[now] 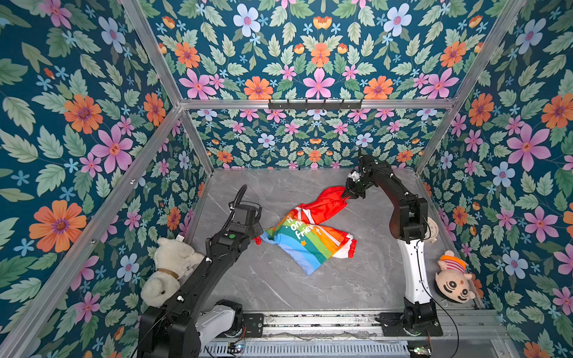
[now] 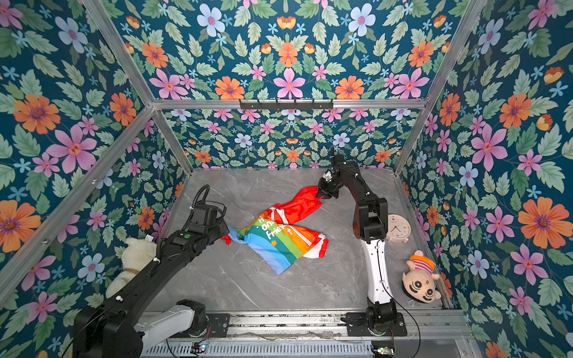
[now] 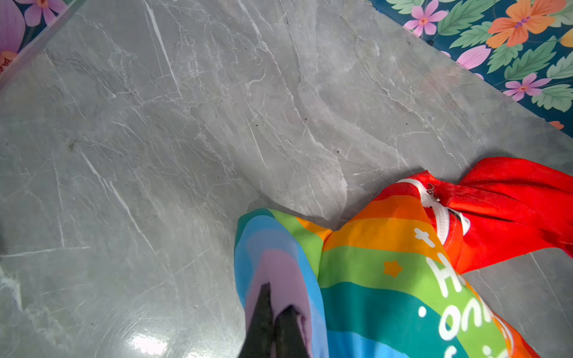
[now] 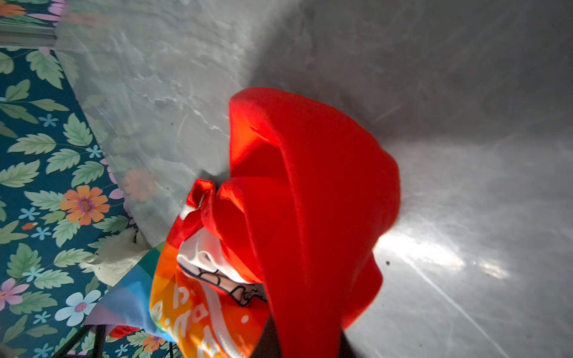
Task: Unzip the jacket
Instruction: Flatten out the jacket at the center of the board.
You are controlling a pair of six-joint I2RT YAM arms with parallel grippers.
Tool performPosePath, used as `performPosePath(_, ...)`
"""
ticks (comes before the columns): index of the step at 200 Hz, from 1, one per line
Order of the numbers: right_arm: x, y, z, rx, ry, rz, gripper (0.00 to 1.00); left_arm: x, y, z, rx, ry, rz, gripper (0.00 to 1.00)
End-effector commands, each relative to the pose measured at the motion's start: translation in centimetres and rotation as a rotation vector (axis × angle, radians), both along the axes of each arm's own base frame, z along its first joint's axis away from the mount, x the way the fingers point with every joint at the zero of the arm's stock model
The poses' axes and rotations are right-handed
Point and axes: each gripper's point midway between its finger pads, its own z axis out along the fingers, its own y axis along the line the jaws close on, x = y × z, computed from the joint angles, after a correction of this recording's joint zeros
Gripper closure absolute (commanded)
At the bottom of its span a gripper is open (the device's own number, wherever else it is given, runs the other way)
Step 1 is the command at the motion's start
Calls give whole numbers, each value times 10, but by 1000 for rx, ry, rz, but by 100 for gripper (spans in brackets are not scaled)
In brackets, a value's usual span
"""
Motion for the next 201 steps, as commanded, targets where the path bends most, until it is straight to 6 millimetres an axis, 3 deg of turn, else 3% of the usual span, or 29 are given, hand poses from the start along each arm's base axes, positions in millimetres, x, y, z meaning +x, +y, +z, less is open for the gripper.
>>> performPosePath(1,3,5,39,41,-90,-10,100,0,2,5,10,-12,3,100)
performPosePath(26,-4,-1,83,36,-193,-41,100,2,3,16,10,-36,7,100)
performPosePath(50,-15,-13,133,9,-316,-89,100,5,2,42,6,-105,-12,100)
performPosePath(76,-32,-28,194,-15,-457,-149,100,10,1,89,26,-213,-49,100)
performPosePath(103,-51,-45,259,-47,-595,-213,100,14,-4,150,47,-355,-118,100)
performPosePath(132,-82,-63,337,-60,-766,-284,100,12,-3,212,86,-512,-154,100)
performPosePath(139,-85,-68,346,-71,-787,-299,100,10,-2,226,99,-550,-159,100)
performPosePath(142,-98,-71,364,-65,-829,-309,100,9,-2,232,104,-566,-160,100)
performPosePath(148,-107,-75,378,-70,-864,-321,100,7,-1,244,112,-600,-163,100)
performPosePath(186,-159,-101,441,-117,-1043,-389,100,-7,-4,300,168,-773,-230,100)
performPosePath(201,-181,-111,461,-134,-1112,-418,100,-10,-15,315,170,-806,-304,100)
